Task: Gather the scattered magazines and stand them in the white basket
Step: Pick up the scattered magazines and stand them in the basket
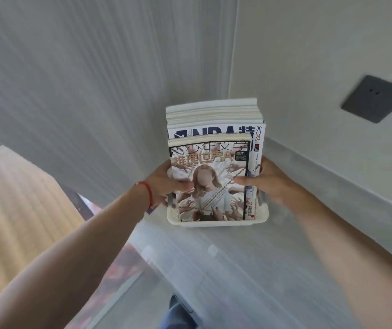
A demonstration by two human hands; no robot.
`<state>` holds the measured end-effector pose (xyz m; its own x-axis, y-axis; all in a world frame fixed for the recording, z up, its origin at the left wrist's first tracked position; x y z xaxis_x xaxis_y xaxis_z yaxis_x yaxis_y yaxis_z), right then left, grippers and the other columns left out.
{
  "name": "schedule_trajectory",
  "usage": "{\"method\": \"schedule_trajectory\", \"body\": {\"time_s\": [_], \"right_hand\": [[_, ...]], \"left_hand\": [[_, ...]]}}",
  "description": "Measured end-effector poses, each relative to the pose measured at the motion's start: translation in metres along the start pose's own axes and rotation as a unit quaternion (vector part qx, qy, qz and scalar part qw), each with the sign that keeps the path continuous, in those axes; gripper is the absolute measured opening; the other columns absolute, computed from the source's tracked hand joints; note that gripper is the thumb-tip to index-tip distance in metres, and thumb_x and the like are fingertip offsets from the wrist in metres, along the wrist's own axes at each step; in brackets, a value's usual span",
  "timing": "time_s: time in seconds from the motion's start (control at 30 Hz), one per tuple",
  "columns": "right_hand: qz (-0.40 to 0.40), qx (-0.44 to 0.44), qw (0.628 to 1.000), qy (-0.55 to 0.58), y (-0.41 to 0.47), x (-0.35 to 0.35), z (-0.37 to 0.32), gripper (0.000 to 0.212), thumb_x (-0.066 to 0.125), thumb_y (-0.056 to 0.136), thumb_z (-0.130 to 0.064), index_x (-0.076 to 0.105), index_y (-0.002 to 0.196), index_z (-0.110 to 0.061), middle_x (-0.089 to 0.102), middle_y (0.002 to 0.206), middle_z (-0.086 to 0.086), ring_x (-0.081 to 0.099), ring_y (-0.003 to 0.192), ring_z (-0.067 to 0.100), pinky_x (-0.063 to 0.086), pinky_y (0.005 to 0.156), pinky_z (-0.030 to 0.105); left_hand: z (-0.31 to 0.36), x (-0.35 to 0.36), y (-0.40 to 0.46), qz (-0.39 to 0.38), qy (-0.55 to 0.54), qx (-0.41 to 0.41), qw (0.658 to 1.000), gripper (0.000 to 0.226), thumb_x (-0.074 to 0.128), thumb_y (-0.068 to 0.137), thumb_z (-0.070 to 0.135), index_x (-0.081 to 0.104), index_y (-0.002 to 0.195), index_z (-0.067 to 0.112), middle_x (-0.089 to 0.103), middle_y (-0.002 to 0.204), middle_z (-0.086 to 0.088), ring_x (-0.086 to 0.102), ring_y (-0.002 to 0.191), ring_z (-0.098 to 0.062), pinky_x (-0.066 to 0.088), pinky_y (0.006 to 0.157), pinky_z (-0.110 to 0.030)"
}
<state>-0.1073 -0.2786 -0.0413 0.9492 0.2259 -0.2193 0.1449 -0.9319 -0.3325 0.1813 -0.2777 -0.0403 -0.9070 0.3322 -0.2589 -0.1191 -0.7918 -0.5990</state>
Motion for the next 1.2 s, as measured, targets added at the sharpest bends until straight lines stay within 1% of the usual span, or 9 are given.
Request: {"method": "schedule_trajectory", "body": {"time_s": [0.13,0.27,0.4,0.6,0.7,0.77,0.93,1.13,1.2], "right_hand": [[-0.08,-0.024,0.996,-0.044,0.027,0.049,-0.034,0.067,0.088,0.076,-0.008,0.06,0.132,-0.029,0.074,0.119,-0.008,0.068,0.113,0.014,0.056,0.096,0.042],[-0.132,-0.029,0.988,-0.074,0.051,0.089,-0.055,0.075,0.088,0.075,-0.005,0.055,0.139,-0.026,0.071,0.127,-0.006,0.064,0.122,0.018,0.048,0.109,0.05],[-0.171,-0.032,0.982,-0.077,0.062,0.116,-0.059,0.074,0.088,0.073,0.0,0.059,0.136,-0.025,0.073,0.124,-0.006,0.066,0.12,0.016,0.049,0.108,0.048],[-0.206,-0.031,0.973,-0.101,0.074,0.145,-0.058,0.065,0.088,0.072,0.0,0.064,0.12,-0.037,0.076,0.113,-0.014,0.072,0.102,0.002,0.054,0.099,0.039],[-0.209,-0.026,0.972,-0.102,0.079,0.159,-0.055,0.069,0.087,0.073,-0.001,0.061,0.131,-0.028,0.075,0.118,-0.009,0.069,0.113,0.011,0.051,0.104,0.043],[-0.217,-0.027,0.969,-0.112,0.083,0.165,-0.055,0.073,0.088,0.074,-0.004,0.057,0.136,-0.026,0.073,0.123,-0.008,0.066,0.119,0.012,0.048,0.107,0.043],[-0.209,-0.046,0.967,-0.141,0.09,0.169,-0.058,0.072,0.087,0.079,-0.016,0.047,0.135,-0.038,0.065,0.119,-0.024,0.059,0.104,-0.015,0.047,0.101,0.03],[-0.169,0.007,0.975,-0.146,0.067,0.166,-0.019,0.081,0.066,0.084,-0.071,0.027,0.151,-0.05,0.038,0.141,-0.034,0.036,0.132,-0.001,0.034,0.106,0.032],[-0.149,0.006,0.984,-0.099,0.063,0.166,-0.007,0.069,0.064,0.089,-0.066,0.033,0.149,-0.054,0.041,0.146,-0.035,0.042,0.133,-0.002,0.037,0.106,0.032]], "left_hand": [[-0.03,-0.038,-0.035,0.06,-0.07,-0.016,0.996,0.055,0.088,0.075,0.003,0.057,0.114,0.025,0.074,0.077,-0.008,0.059,0.066,-0.03,0.056,0.068,-0.067],[-0.052,-0.064,-0.065,0.103,-0.126,-0.027,0.986,0.06,0.085,0.077,-0.002,0.054,0.122,0.025,0.067,0.091,-0.012,0.057,0.06,-0.027,0.054,0.071,-0.053],[-0.066,-0.073,-0.09,0.13,-0.18,-0.012,0.975,0.052,0.085,0.077,-0.003,0.058,0.106,0.031,0.07,0.103,-0.018,0.062,0.064,-0.026,0.052,0.076,-0.06],[-0.094,-0.073,-0.105,0.194,-0.211,-0.035,0.957,0.064,0.088,0.073,-0.001,0.053,0.113,0.035,0.07,0.12,-0.021,0.07,0.107,-0.042,0.051,0.086,-0.076],[-0.112,-0.078,-0.107,0.221,-0.249,-0.061,0.941,0.089,0.094,0.066,0.005,0.038,0.135,0.018,0.068,0.12,-0.019,0.068,0.111,-0.037,0.053,0.094,-0.068],[-0.119,-0.08,-0.105,0.228,-0.273,-0.066,0.932,0.095,0.094,0.065,0.003,0.03,0.134,0.017,0.064,0.121,-0.015,0.067,0.111,-0.031,0.055,0.097,-0.061],[-0.141,-0.065,-0.1,0.24,-0.267,-0.078,0.93,0.098,0.09,0.068,-0.003,0.028,0.14,0.022,0.06,0.128,-0.009,0.064,0.114,-0.029,0.056,0.098,-0.04],[-0.143,-0.044,-0.09,0.272,-0.263,-0.028,0.925,0.082,0.079,0.066,-0.003,0.046,0.134,0.026,0.065,0.127,-0.007,0.063,0.12,-0.029,0.053,0.106,-0.048],[-0.139,-0.038,-0.086,0.311,-0.246,-0.008,0.918,0.078,0.079,0.068,0.001,0.045,0.133,0.027,0.065,0.126,-0.004,0.062,0.121,-0.024,0.052,0.108,-0.045]]}}
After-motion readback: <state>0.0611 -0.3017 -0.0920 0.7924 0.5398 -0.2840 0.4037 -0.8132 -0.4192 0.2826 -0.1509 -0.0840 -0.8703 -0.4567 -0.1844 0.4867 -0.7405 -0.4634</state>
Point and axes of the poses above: each hand's wrist, its own y-axis towards the middle knuckle, its own x-axis out of the palm, z = x × y, the point moved 5 cm from there along y, towards the middle knuckle
